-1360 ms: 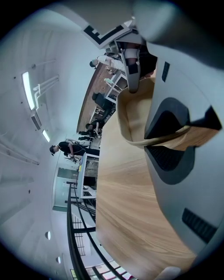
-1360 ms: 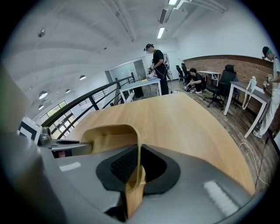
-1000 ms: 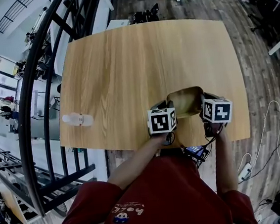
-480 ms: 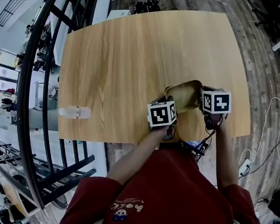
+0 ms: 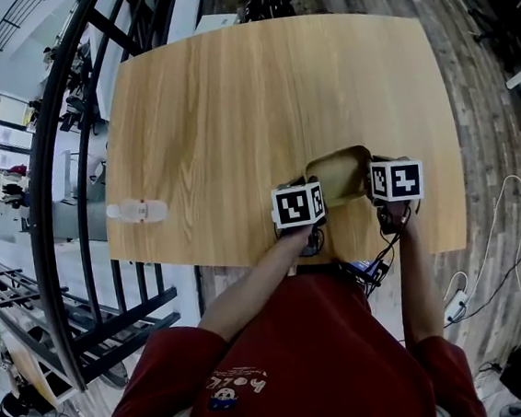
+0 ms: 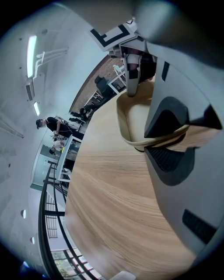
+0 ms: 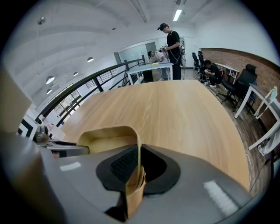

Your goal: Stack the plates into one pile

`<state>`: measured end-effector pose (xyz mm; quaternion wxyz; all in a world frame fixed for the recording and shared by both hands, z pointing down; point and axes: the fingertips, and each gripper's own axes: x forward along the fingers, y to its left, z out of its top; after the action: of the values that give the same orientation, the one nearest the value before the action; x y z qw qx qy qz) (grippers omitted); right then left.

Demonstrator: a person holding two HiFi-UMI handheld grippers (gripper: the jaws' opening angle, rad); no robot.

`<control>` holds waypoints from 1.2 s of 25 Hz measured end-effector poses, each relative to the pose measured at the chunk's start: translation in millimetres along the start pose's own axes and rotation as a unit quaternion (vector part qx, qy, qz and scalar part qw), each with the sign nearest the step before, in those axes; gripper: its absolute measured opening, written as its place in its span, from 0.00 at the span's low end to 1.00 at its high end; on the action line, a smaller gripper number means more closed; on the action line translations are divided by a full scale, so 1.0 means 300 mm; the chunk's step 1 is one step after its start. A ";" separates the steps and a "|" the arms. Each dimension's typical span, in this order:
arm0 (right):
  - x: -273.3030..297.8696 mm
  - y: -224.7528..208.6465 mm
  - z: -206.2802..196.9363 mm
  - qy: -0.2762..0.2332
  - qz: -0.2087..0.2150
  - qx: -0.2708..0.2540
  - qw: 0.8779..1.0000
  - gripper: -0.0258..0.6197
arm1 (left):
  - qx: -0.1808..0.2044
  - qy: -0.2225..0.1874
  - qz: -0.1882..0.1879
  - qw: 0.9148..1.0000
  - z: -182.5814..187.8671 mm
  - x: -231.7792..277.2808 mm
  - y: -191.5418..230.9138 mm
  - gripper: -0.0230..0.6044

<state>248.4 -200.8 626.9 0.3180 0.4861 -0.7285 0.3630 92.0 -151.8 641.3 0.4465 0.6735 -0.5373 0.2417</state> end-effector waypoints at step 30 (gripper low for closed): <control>0.056 -0.012 -0.078 0.055 -0.047 -0.041 0.997 0.09 | 0.089 0.003 0.073 0.993 -0.057 0.059 0.024 0.18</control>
<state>248.8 -190.2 654.0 0.3936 0.4857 -0.7006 0.3440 93.2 -146.3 666.3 0.3677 0.6684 -0.5603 0.3226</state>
